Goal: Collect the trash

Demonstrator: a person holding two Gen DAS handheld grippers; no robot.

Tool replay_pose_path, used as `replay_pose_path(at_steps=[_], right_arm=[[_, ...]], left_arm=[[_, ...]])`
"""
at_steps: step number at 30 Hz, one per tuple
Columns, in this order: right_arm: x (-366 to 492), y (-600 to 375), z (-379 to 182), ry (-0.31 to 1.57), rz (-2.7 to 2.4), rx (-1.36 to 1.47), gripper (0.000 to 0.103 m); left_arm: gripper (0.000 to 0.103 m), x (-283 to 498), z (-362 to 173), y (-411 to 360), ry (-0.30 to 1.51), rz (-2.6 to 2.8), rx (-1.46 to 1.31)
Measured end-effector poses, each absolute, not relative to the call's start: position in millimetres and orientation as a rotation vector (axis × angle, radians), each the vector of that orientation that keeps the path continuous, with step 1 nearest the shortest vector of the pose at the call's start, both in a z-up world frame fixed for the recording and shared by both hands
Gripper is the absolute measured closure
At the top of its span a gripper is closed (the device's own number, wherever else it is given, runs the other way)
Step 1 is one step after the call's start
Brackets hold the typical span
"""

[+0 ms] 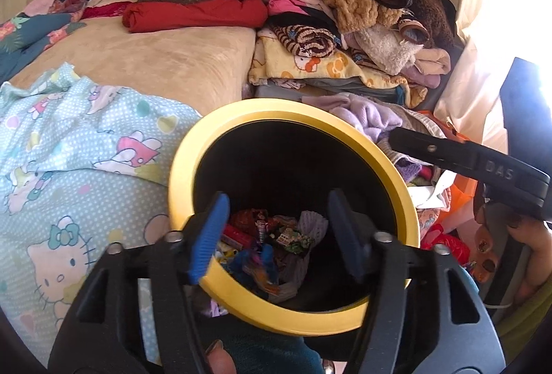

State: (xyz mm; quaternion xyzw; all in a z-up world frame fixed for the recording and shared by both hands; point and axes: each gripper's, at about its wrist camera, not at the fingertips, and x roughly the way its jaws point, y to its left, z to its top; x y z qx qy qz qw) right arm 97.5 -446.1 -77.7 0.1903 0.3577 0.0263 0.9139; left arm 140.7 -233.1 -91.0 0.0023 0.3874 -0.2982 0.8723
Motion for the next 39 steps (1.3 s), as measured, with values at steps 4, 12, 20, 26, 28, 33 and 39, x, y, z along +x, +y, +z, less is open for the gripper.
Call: replay_pose_path(at_steps=[4,12,20,26,28,33,39], right_arm=[[91,-442,-70,0.719,0.040,0.376,0.017],[85,-427,-59,0.697,0.037,0.359,0.007],[80,-395,-50,0.666,0.057,0.342,0.007],[73,-362,-44,0.623,0.082,0.287,0.006],[71,-352,-43,0.610,0.093,0.269,0.006],[63,-324,-40,0.569,0.121,0.215,0.006],[51,-298,-41,0.498,0.150,0.195,0.006]], left_arm=[[0.026,141,-87,-221,0.799,-0.595,-0.012],[0.011,141,-78,-188,0.780,-0.497,-0.041],[0.011,132,-67,-144,0.751,-0.384,-0.066],[0.011,116,-61,-112,0.702,-0.317,-0.045],[0.011,111,-58,-100,0.690,-0.293,-0.053],[0.011,102,-52,-78,0.657,-0.242,-0.070],[0.011,89,-45,-54,0.609,-0.188,-0.086]])
